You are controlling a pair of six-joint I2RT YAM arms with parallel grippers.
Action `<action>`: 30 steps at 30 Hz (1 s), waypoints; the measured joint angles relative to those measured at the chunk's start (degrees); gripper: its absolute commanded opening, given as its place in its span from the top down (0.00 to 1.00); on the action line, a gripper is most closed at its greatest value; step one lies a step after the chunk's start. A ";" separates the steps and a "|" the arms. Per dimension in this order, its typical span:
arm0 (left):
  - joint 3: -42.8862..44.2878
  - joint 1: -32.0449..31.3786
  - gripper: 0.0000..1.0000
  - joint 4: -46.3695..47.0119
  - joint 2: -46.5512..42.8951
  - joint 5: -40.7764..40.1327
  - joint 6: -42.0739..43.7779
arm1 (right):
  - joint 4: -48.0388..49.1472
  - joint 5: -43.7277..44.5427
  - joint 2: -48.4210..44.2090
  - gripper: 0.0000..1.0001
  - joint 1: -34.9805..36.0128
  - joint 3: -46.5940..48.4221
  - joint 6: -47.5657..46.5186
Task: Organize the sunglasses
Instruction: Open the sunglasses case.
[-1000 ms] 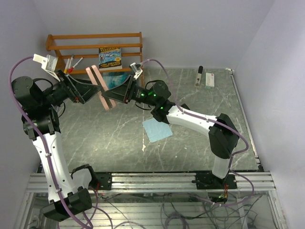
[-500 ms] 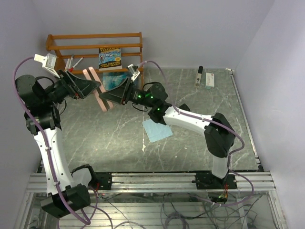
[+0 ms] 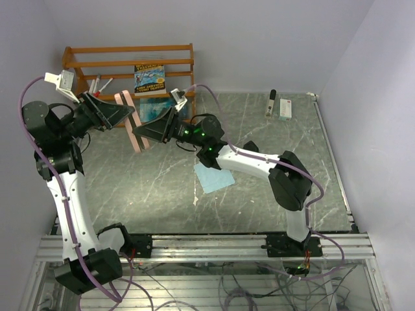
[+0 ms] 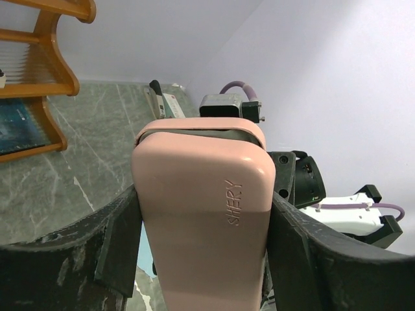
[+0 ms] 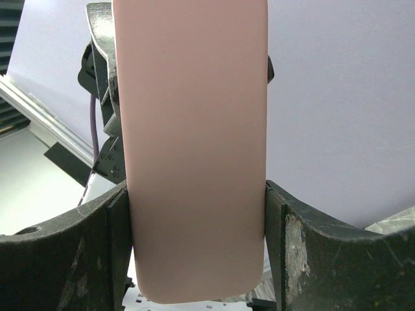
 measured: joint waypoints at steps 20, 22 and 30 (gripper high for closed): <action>-0.87 0.04 0.93 3.39 -0.17 1.22 -2.56 | 9.57 -3.41 3.67 1.00 -1.62 0.96 10.73; -2.08 0.04 0.93 6.62 -0.63 1.77 -5.03 | 11.17 -4.24 3.67 1.00 -2.67 0.57 12.79; -9.64 0.07 0.93 25.97 -0.81 3.96 -18.91 | 17.25 -3.13 3.82 1.00 -5.03 -2.45 21.35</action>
